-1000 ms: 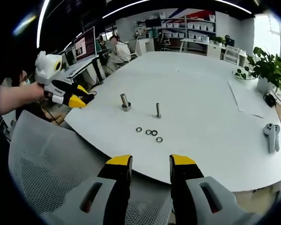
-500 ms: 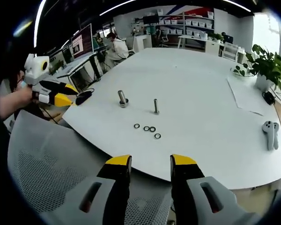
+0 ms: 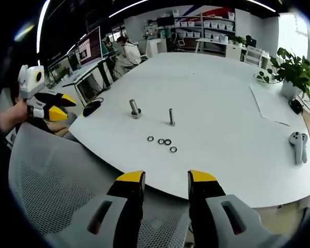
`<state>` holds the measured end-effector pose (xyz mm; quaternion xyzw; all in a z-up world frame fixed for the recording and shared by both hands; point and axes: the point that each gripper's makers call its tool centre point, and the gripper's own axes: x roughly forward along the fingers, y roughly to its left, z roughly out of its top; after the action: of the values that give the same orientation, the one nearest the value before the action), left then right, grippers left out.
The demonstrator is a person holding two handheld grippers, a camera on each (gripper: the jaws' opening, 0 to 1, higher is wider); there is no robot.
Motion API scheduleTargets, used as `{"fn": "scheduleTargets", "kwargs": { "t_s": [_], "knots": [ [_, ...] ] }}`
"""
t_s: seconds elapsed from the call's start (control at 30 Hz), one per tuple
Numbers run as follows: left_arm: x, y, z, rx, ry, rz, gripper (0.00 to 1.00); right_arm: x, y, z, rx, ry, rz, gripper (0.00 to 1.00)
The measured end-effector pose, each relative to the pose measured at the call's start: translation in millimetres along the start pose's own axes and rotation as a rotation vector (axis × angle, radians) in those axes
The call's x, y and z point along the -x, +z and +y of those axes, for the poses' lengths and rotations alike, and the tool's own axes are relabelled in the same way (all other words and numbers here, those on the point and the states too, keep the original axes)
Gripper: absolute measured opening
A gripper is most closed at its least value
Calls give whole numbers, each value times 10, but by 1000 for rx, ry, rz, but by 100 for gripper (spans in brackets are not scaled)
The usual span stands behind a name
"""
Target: Place the washer onto the threaded stud by aligning its center hole with the stud, sliding it down to the base, and recovering from edge contact or off-axis alignment until the washer reaches the visible bottom stop.
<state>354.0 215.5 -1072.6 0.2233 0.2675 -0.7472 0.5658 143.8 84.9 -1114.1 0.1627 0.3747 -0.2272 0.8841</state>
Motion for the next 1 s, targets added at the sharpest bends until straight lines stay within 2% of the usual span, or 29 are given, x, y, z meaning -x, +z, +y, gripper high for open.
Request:
{"fn": "scheduleTargets", "kwargs": {
  "t_s": [0.2,0.3,0.5,0.63,0.73,0.9,1.0],
  "knots": [
    [126,-45,43,23,27,-17,31,-46,-40,-8,14,11,12,35],
    [195,-74,11,34,19,-12,31,-11,-15,26,12,11,8,35],
    [277,-68,-13,35,33,-52,31,-23,-29,5,11,8,5,35],
    [259,-72,-96,67,0,-69,34,6,-8,32,14,5,9,35],
    [277,-47,-108,1,23,-81,33,-25,-36,7,15,4,14,35],
    [270,-49,-56,11,36,-100,32,-39,-33,24,11,4,10,35],
    [255,-73,-54,-16,45,-94,31,-20,-27,20,13,1,13,35]
  ]
}}
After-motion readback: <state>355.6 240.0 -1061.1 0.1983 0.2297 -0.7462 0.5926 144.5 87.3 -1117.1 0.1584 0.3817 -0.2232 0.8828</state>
